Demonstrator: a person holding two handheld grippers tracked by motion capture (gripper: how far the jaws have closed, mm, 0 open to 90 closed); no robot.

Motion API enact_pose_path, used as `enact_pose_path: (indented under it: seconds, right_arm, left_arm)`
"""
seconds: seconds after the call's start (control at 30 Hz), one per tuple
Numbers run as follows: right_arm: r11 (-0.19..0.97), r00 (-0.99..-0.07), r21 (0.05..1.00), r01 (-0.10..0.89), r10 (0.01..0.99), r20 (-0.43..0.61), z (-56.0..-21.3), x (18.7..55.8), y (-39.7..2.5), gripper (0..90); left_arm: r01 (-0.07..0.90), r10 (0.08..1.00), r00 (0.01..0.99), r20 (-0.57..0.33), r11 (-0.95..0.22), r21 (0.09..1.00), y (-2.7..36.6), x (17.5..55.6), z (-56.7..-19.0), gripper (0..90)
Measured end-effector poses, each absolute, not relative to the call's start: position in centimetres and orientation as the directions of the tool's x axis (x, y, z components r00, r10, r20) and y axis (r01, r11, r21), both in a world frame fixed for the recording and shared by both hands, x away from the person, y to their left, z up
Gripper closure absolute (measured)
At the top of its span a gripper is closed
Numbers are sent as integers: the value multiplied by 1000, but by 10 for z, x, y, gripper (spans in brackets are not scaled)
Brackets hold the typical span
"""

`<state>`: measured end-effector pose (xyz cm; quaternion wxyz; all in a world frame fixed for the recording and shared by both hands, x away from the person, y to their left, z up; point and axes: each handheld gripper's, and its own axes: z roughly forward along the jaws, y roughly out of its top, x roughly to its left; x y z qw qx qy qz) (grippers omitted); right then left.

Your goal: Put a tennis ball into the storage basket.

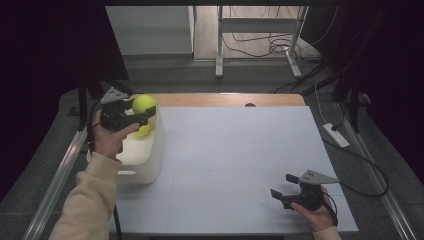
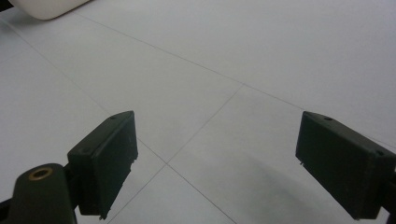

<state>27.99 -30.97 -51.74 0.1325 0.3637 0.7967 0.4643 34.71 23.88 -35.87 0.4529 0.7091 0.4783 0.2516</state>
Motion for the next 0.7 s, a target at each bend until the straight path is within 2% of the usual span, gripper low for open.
enact_pose_path:
  seconds: [0.7]
  right_arm:
    - [306,-701,836,457,702,126,-518,280,-309,126]
  left_arm:
    - [486,930,355,-92,-99,868,264,351,-366,273]
